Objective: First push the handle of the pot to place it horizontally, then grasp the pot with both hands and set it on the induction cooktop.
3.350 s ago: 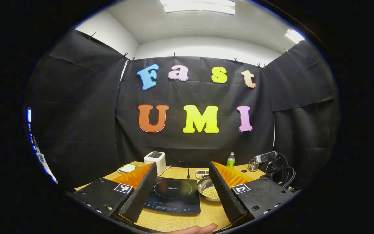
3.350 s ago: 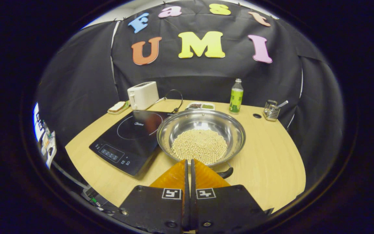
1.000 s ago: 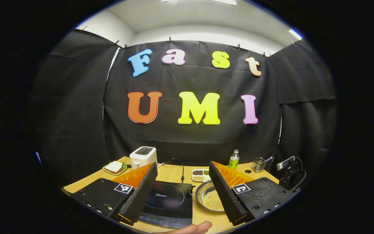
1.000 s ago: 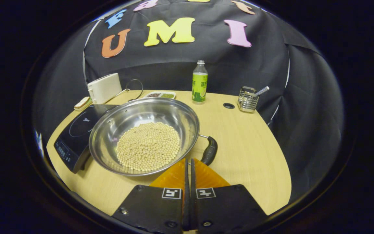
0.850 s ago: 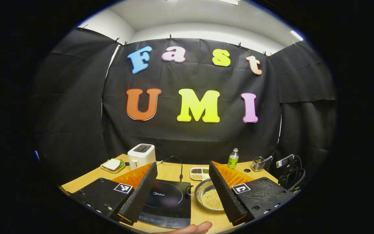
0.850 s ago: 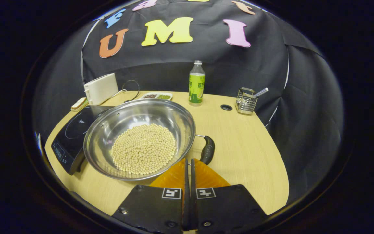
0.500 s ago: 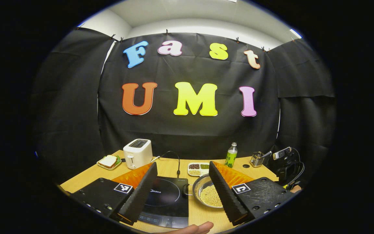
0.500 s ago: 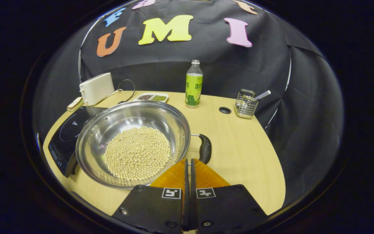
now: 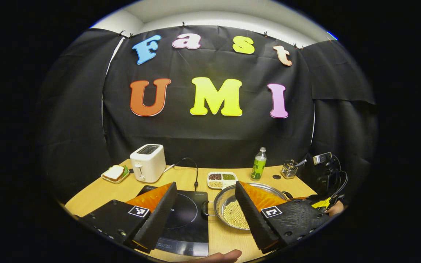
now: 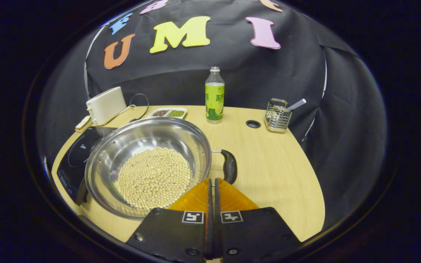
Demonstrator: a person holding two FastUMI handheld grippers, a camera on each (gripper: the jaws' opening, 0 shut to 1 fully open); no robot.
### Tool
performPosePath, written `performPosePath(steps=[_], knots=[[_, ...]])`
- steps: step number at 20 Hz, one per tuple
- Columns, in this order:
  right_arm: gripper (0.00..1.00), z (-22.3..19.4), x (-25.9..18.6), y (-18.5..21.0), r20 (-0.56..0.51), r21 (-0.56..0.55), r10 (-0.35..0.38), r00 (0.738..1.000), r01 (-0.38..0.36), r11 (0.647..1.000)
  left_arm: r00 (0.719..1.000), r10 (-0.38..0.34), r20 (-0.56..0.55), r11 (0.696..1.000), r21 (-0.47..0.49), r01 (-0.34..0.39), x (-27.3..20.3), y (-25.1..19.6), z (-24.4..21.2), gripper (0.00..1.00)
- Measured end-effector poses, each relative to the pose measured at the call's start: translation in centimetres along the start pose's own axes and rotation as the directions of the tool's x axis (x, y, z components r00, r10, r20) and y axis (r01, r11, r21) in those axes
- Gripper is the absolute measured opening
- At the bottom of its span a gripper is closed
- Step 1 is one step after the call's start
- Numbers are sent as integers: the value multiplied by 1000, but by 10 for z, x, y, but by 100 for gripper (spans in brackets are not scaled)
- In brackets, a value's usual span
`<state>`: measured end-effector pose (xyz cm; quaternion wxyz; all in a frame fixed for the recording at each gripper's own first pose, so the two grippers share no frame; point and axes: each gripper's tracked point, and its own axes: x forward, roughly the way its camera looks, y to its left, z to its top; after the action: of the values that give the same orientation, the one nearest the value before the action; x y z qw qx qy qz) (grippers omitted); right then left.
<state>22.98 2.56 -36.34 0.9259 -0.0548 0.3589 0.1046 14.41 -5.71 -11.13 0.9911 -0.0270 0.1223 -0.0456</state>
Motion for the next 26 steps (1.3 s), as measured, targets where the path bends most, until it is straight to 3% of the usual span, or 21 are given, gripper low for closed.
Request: performPosePath(steps=[3,6,9,26], knots=[[1,16,-12,-3,60,13,2,998,-2,1000,997,-23,-74,999,-25,21,17,-4,-22,95],[16,30,-25,-10,97,52,-19,995,14,999,993,-26,-116,999,-29,23,33,-5,-36,96],[100,34,-28,-15,104,41,-52,993,48,998,988,-37,-151,999,-39,31,46,-9,-52,95],[99,21,42,-14,26,68,-64,998,62,996,915,-50,-401,998,-48,33,131,-5,-153,96]])
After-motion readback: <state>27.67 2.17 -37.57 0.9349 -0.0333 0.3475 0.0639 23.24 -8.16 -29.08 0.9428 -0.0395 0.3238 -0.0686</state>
